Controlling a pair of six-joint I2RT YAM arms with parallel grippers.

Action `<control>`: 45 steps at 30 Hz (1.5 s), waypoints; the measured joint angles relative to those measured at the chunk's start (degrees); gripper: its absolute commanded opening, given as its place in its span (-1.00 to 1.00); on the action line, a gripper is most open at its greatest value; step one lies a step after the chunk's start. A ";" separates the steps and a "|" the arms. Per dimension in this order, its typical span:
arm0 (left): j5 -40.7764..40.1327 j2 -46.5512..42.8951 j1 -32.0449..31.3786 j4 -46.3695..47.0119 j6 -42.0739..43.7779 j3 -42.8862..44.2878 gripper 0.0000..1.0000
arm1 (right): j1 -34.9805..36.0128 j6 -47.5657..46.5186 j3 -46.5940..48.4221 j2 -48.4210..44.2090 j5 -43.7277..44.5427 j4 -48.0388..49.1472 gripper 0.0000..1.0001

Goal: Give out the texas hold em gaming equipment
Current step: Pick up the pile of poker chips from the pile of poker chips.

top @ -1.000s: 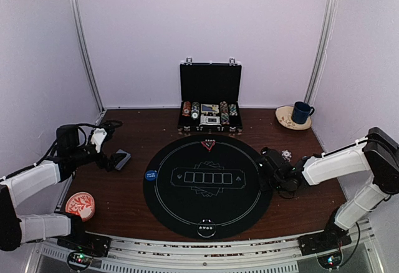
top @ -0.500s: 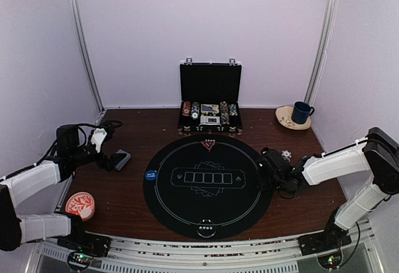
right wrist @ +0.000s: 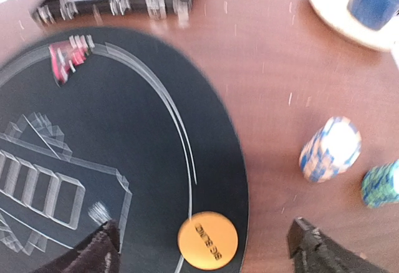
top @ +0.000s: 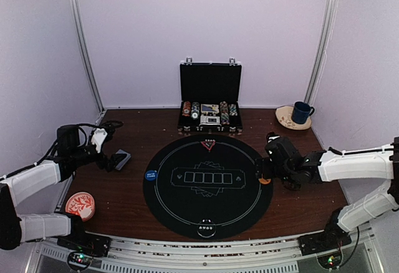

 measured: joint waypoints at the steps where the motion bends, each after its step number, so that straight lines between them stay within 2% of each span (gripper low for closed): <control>1: 0.00 0.00 0.00 0.00 0.00 0.00 0.96 | -0.02 -0.52 0.96 -1.38 0.57 -0.33 1.00; 5: 0.00 0.00 0.00 0.00 0.00 0.00 0.96 | -0.07 -1.86 3.98 -4.28 3.48 -1.07 1.00; 10: 0.02 -0.02 0.00 0.00 0.00 0.00 0.96 | -1.51 -2.38 6.75 -3.56 7.21 -1.88 1.00; 20: 0.79 -0.90 0.00 -0.02 0.00 -0.07 0.96 | -11.13 -1.09 7.78 0.66 9.25 -1.27 1.00; 28: 1.07 -0.46 0.00 -0.02 0.00 -0.11 0.96 | -18.12 2.05 7.82 4.98 7.52 0.24 1.00; 34: 1.05 -0.50 0.00 0.11 0.00 -0.37 0.95 | -18.58 2.40 8.52 8.48 5.03 0.50 1.00; 45: 1.01 -0.02 0.00 0.42 0.00 -0.63 0.96 | -19.17 2.47 6.51 8.41 5.31 2.84 0.99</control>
